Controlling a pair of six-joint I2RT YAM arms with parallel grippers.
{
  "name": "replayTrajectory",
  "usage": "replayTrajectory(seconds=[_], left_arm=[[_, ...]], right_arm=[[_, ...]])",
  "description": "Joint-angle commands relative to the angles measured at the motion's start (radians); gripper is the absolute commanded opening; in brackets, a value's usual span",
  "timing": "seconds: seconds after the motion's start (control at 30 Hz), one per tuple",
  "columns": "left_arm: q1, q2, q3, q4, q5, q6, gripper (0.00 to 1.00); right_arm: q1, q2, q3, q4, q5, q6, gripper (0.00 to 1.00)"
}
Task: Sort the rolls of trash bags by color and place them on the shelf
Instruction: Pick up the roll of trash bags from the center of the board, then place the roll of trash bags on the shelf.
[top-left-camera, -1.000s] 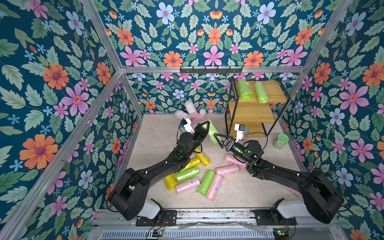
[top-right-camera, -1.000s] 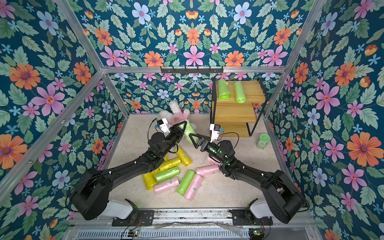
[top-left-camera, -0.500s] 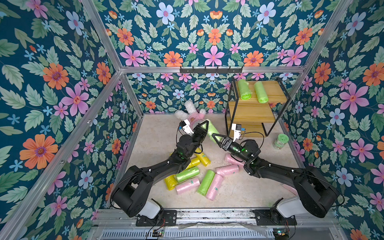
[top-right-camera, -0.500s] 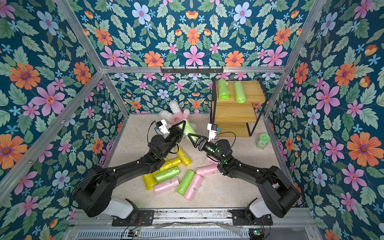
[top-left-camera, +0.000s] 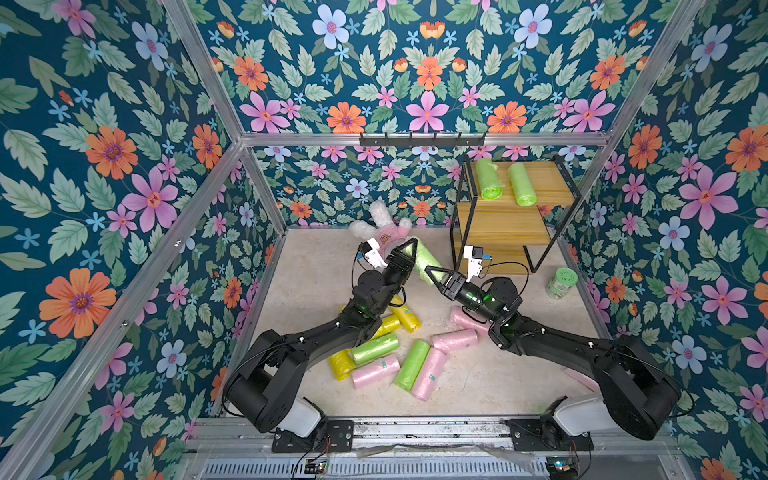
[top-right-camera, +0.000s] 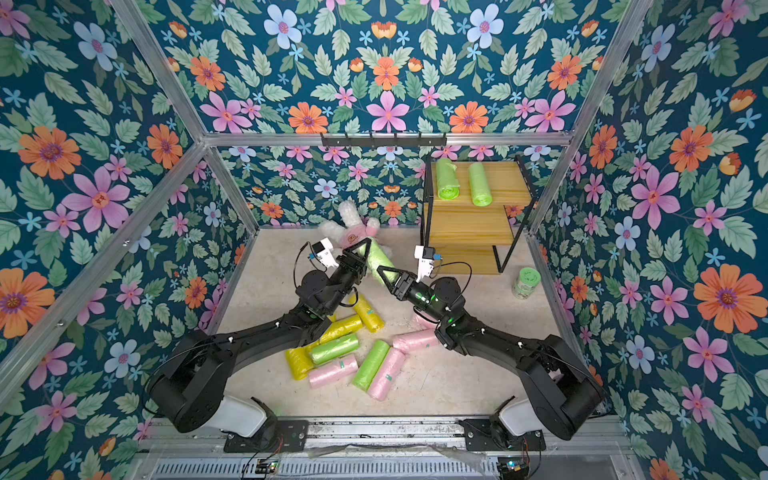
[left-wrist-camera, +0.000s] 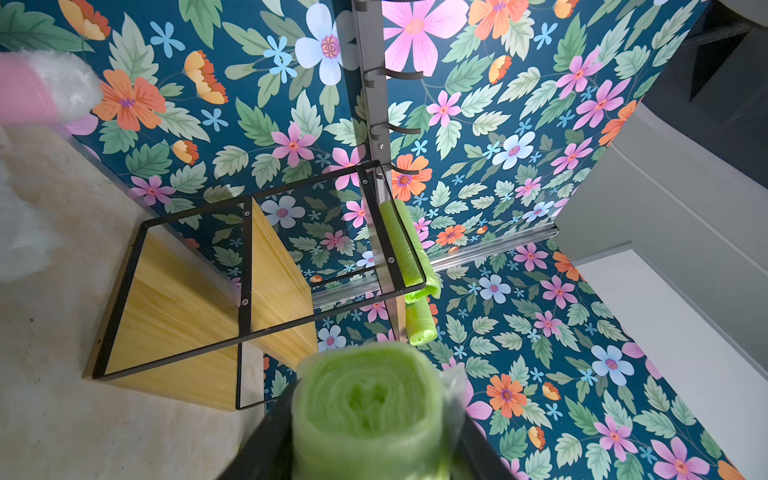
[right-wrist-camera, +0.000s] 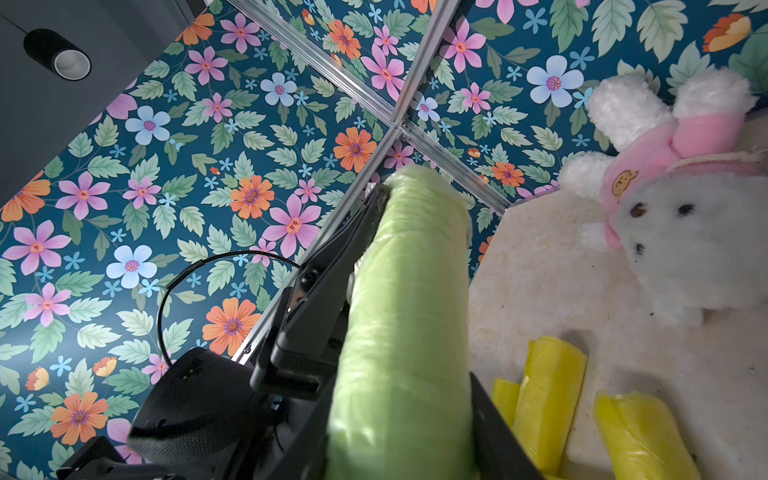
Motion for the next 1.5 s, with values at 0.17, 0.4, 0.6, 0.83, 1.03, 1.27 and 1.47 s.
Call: replayTrajectory(seconds=[0.17, 0.4, 0.6, 0.83, 1.03, 1.27, 1.47], left_arm=[[0.002, -0.063, -0.011, -0.09, -0.015, 0.114, 0.76], [0.039, -0.184, -0.002, -0.313, 0.026, 0.318, 0.85], [0.065, -0.246, 0.057, -0.53, 0.046, 0.524, 0.86], [0.066, -0.244, 0.118, -0.626, 0.066, 0.625, 0.86], [0.065, -0.205, 0.139, -0.627, 0.142, 0.614, 0.85], [0.065, -0.179, 0.149, -0.617, 0.194, 0.596, 0.84], [0.066, -0.176, 0.139, -0.625, 0.199, 0.6, 0.85]], right_arm=[[-0.054, -0.103, 0.027, -0.136, 0.054, -0.086, 0.38], [-0.179, -0.25, 0.079, -0.365, 0.054, -0.209, 0.36], [-0.313, -0.341, 0.269, -0.671, 0.129, -0.379, 0.36], [-0.534, -0.297, 0.478, -0.849, 0.157, -0.436, 0.35], [-0.637, -0.155, 0.691, -1.004, 0.238, -0.486, 0.35], [-0.704, 0.024, 0.894, -1.119, 0.244, -0.525, 0.36], [-0.709, 0.144, 1.024, -1.191, 0.206, -0.558, 0.35]])
